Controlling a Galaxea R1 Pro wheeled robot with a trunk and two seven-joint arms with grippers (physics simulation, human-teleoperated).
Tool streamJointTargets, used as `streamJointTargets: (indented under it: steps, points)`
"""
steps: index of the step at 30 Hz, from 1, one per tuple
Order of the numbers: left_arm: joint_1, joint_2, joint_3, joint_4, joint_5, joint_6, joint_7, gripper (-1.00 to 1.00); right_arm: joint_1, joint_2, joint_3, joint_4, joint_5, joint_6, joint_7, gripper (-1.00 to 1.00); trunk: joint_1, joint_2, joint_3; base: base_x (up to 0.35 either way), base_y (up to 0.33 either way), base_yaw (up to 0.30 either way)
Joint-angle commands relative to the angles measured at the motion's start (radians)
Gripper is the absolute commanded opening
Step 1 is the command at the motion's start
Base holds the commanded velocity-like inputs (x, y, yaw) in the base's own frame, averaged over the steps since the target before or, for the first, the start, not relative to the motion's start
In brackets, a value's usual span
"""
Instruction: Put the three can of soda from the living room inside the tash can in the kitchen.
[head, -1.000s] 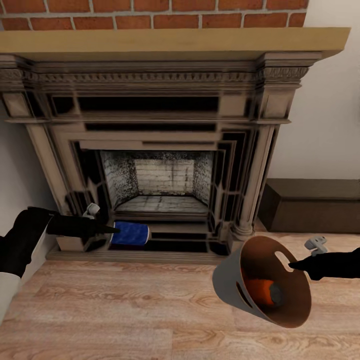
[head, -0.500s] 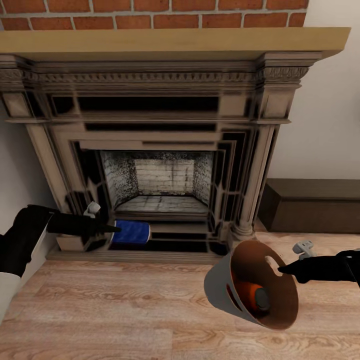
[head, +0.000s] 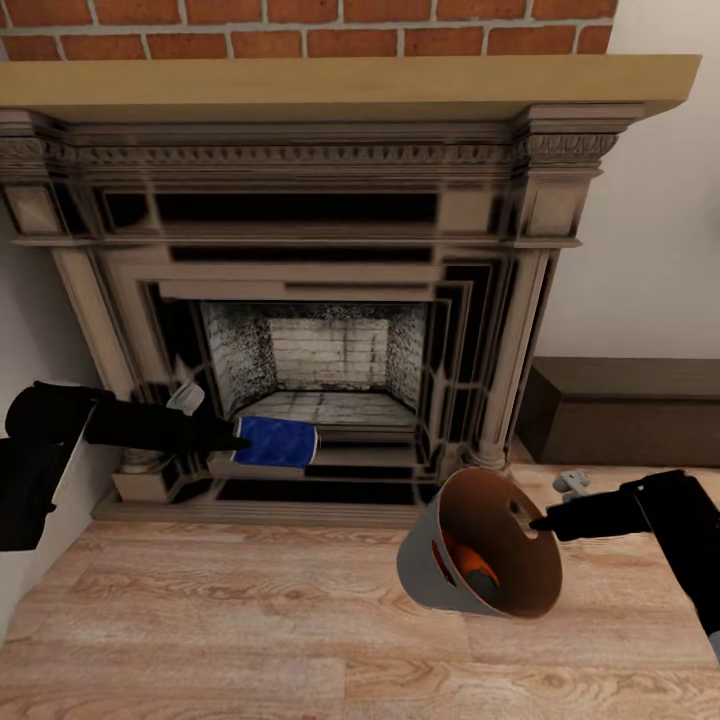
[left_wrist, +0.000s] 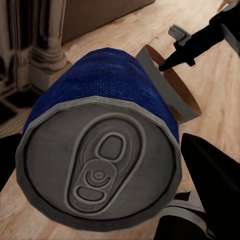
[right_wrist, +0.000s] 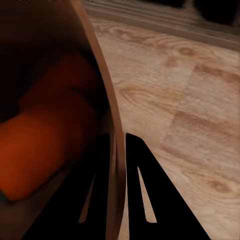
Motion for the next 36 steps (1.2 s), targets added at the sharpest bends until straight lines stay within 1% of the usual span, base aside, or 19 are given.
streamJointTargets:
  steps: [1, 4, 7, 9, 11, 12, 14, 15, 16, 18, 20, 23, 25, 27, 28, 29, 31, 32, 36]
  points:
    - [0.000, 0.000, -0.008, -0.009, 0.000, 0.000, 0.000, -1.00, -0.016, 0.000, 0.003, 0.024, -0.016, 0.012, 0.006, -1.00, 0.000, 0.000, 0.000, 0.000, 0.000, 0.000]
    - [0.000, 0.000, -0.038, -0.041, 0.000, 0.000, 0.000, -1.00, -0.038, 0.003, 0.008, 0.064, -0.016, 0.012, 0.005, -1.00, 0.000, 0.000, 0.000, 0.000, 0.000, 0.000]
    - [0.000, 0.000, -0.050, -0.063, 0.002, 0.000, 0.000, -1.00, -0.056, 0.005, 0.033, 0.082, -0.016, 0.012, 0.005, -1.00, 0.000, 0.000, 0.000, 0.000, 0.000, 0.000]
    - [-0.001, -0.004, -0.054, -0.077, 0.028, 0.000, 0.000, -1.00, -0.081, 0.007, 0.063, 0.117, -0.015, 0.012, 0.005, -1.00, 0.000, 0.000, 0.000, 0.000, 0.000, 0.000]
    - [-0.002, -0.005, -0.056, -0.082, 0.064, 0.000, 0.000, -1.00, -0.097, 0.011, 0.076, 0.158, 0.001, 0.012, 0.002, -1.00, 0.000, 0.000, 0.000, 0.000, 0.000, 0.000]
    - [-0.002, -0.005, -0.057, -0.084, 0.085, 0.000, 0.000, -1.00, -0.112, 0.019, 0.082, 0.192, 0.022, 0.012, 0.000, -1.00, 0.000, 0.000, 0.000, 0.000, 0.000, 0.000]
    - [-0.003, -0.006, -0.057, -0.085, 0.099, 0.000, 0.000, -1.00, -0.127, 0.032, 0.086, 0.228, 0.053, 0.012, -0.001, -1.00, 0.000, 0.000, 0.000, 0.000, 0.000, 0.000]
    - [-0.003, -0.006, -0.058, -0.086, 0.111, 0.000, 0.000, -1.00, -0.143, 0.057, 0.088, 0.277, 0.118, 0.012, -0.002, -1.00, 0.000, 0.000, 0.000, 0.000, 0.000, 0.000]
    - [-0.003, -0.006, -0.058, -0.086, 0.112, 0.000, 0.000, -1.00, -0.148, 0.066, 0.089, 0.289, 0.142, 0.012, -0.002, -1.00, 0.000, 0.000, 0.000, 0.000, 0.000, 0.000]
    - [-0.003, -0.006, -0.058, -0.086, 0.117, 0.000, 0.000, -1.00, -0.159, 0.101, 0.089, 0.320, 0.230, 0.012, -0.003, -1.00, 0.000, 0.000, 0.000, 0.000, 0.000, 0.000]
    - [-0.004, -0.007, -0.058, -0.086, 0.117, 0.000, 0.000, -1.00, -0.162, 0.119, 0.088, 0.332, 0.269, 0.012, -0.003, -1.00, 0.000, 0.000, 0.000, 0.000, 0.000, 0.000]
    - [-0.006, -0.019, -0.060, -0.086, 0.116, 0.000, 0.000, -1.00, -0.165, 0.136, 0.089, 0.341, 0.294, 0.012, -0.004, -1.00, 0.000, 0.000, 0.000, 0.000, 0.000, 0.000]
    - [-0.007, -0.057, -0.084, -0.084, 0.110, 0.000, 0.000, -1.00, -0.166, 0.149, 0.089, 0.346, 0.306, 0.012, -0.007, -1.00, 0.000, 0.000, 0.000, 0.000, 0.000, 0.000]
    - [-0.007, -0.110, -0.142, -0.077, 0.084, 0.000, 0.000, -1.00, -0.166, 0.159, 0.091, 0.348, 0.311, 0.012, -0.010, -1.00, 0.000, 0.000, 0.000, 0.000, 0.000, 0.000]
    - [-0.007, -0.140, -0.173, -0.072, 0.052, 0.000, 0.000, -1.00, -0.166, 0.167, 0.092, 0.349, 0.312, 0.012, -0.011, -1.00, 0.000, 0.000, 0.000, 0.000, 0.000, 0.000]
    - [-0.007, -0.157, -0.187, -0.070, 0.033, 0.000, 0.000, -1.00, -0.166, 0.170, 0.092, 0.349, 0.313, 0.012, -0.014, -1.00, 0.000, 0.000, 0.000, 0.000, 0.000, 0.000]
    - [-0.008, -0.220, -0.221, -0.062, -0.039, 0.000, 0.000, -1.00, -0.166, 0.188, 0.093, 0.350, 0.314, 0.012, -0.039, -1.00, 0.000, 0.000, 0.000, 0.000, 0.000, 0.000]
    - [-0.008, -0.242, -0.230, -0.058, -0.062, 0.000, 0.000, -1.00, -0.166, 0.201, 0.093, 0.352, 0.314, 0.012, -0.056, -1.00, 0.000, 0.000, 0.000, 0.000, 0.000, 0.000]
    - [-0.008, -0.275, -0.241, -0.051, -0.092, 0.000, 0.000, -1.00, -0.166, 0.245, 0.092, 0.375, 0.314, 0.012, -0.109, -1.00, 0.000, 0.000, 0.000, 0.000, 0.000, 0.000]
